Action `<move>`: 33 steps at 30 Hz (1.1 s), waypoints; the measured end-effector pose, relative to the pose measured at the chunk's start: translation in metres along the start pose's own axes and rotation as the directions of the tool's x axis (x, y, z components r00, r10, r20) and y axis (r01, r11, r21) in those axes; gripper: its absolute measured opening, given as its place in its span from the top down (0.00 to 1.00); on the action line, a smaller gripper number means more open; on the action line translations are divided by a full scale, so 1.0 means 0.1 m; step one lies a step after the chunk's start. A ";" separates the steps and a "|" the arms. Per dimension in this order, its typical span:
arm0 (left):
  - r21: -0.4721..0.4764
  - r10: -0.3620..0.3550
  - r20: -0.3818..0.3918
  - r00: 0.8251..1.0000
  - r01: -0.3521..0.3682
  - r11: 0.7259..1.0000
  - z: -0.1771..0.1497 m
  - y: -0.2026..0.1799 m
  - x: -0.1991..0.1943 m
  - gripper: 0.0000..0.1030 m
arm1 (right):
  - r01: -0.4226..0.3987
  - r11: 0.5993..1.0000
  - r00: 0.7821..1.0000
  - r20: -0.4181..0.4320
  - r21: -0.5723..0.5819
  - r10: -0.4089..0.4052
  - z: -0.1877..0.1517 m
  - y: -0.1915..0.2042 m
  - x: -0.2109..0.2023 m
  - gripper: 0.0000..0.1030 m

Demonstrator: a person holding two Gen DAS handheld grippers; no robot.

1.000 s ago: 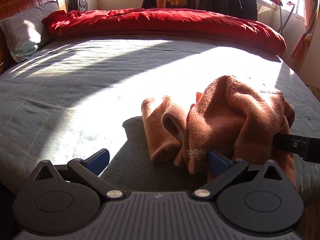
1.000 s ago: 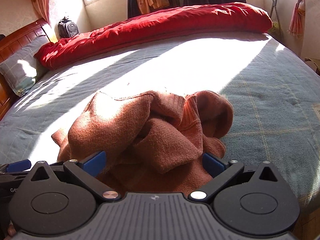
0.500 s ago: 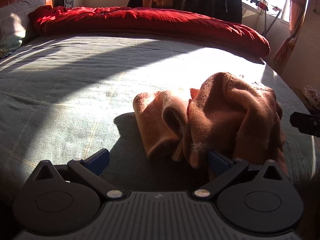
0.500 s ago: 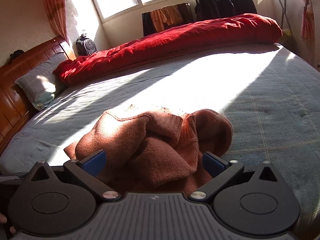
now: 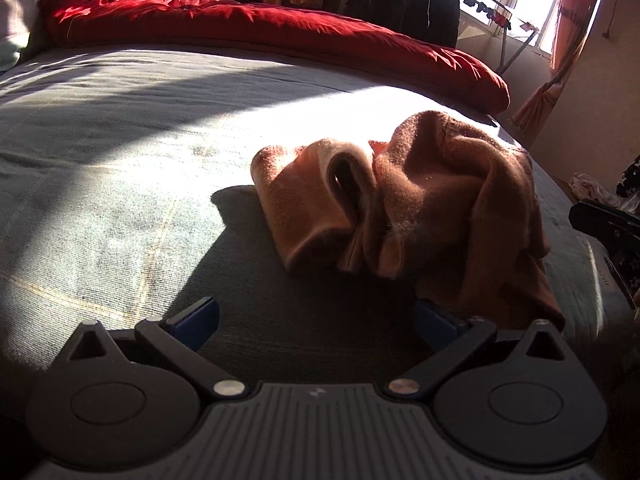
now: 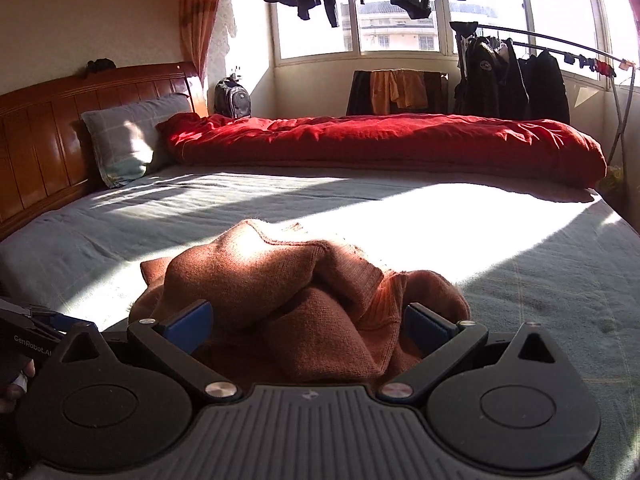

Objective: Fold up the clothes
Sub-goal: 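Move both grippers toward the crumpled orange sweater and lower them onto it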

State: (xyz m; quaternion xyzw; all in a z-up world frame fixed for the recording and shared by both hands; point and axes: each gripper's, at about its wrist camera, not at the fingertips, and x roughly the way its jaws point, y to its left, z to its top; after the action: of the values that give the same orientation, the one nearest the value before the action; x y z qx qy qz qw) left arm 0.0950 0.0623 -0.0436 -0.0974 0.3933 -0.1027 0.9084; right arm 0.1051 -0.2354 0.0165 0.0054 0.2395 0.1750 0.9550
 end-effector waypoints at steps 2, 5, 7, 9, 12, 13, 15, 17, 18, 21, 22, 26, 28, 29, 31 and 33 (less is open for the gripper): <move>0.003 0.012 -0.030 0.999 -0.011 1.000 -0.02 0.03 0.03 0.01 | -0.005 1.000 1.000 0.018 -0.005 0.006 0.03 0.03 -0.02 0.00; 0.019 0.023 -0.087 0.996 -0.022 1.000 -0.03 0.05 0.08 0.01 | -0.026 1.000 0.999 0.032 -0.004 0.026 0.04 0.06 -0.04 0.00; 0.055 0.048 -0.117 0.992 -0.042 0.998 -0.04 0.06 0.10 0.01 | -0.031 1.000 0.999 0.030 -0.003 0.031 0.05 0.07 -0.03 0.00; 0.061 0.060 -0.140 0.988 -0.052 0.997 -0.06 0.08 0.14 0.01 | -0.039 0.999 0.999 0.028 -0.009 0.039 0.04 0.09 -0.03 0.00; 0.061 0.055 -0.134 0.989 -0.048 0.997 -0.10 0.11 0.13 0.01 | -0.051 0.998 0.998 0.035 -0.020 0.052 0.04 0.12 -0.04 0.00; 0.060 0.050 -0.125 0.991 -0.043 0.997 -0.11 0.12 0.11 0.01 | -0.055 0.998 0.998 0.036 -0.023 0.056 0.05 0.13 -0.05 0.00; 0.057 0.039 -0.108 0.993 -0.033 0.998 -0.13 0.15 0.08 0.01 | -0.055 0.998 0.998 0.037 -0.023 0.056 0.06 0.13 -0.05 0.00; 0.042 0.006 -0.090 0.996 -0.003 0.999 -0.14 0.19 0.05 0.01 | -0.058 0.998 0.998 0.039 -0.016 0.059 0.07 0.13 -0.06 0.00; 0.022 -0.025 -0.088 0.996 0.027 0.999 -0.14 0.24 0.04 0.01 | -0.060 0.998 0.997 0.039 -0.010 0.060 0.08 0.13 -0.06 0.00; -0.004 -0.051 -0.076 0.996 0.051 0.999 -0.18 0.33 0.04 0.01 | -0.067 0.998 0.997 0.044 0.009 0.066 0.09 0.11 -0.06 0.00; 0.018 -0.027 -0.071 0.997 0.028 0.999 -0.18 0.32 0.03 0.01 | -0.069 0.998 0.997 0.045 0.014 0.068 0.09 0.10 -0.06 0.00; 0.034 0.082 -0.077 0.994 -0.080 0.996 -0.12 0.28 -0.01 0.03 | -0.072 0.997 0.997 0.043 0.026 0.071 0.08 0.09 -0.06 0.00; 0.017 0.077 -0.074 0.994 -0.076 0.997 -0.04 0.30 -0.06 0.08 | -0.073 0.997 0.997 0.043 0.030 0.071 0.08 0.08 -0.07 0.00; 0.012 0.065 -0.058 0.996 -0.064 0.998 0.00 0.29 -0.10 0.10 | -0.073 0.997 0.996 0.043 0.032 0.072 0.08 0.07 -0.07 0.00; 0.026 0.026 -0.016 1.000 -0.026 0.999 0.09 0.22 -0.19 0.16 | -0.074 0.997 0.996 0.043 0.036 0.072 0.07 0.06 -0.08 0.00; 0.052 -0.029 0.035 0.999 0.027 0.998 0.20 0.12 -0.30 0.29 | -0.075 0.996 0.996 0.043 0.042 0.073 0.07 0.05 -0.09 0.00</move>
State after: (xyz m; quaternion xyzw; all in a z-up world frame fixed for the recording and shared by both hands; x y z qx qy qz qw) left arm 0.0910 0.0836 -0.0125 -0.0810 0.3729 -0.1237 0.9160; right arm 0.0996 -0.2329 0.0275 0.0386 0.2228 0.2048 0.9523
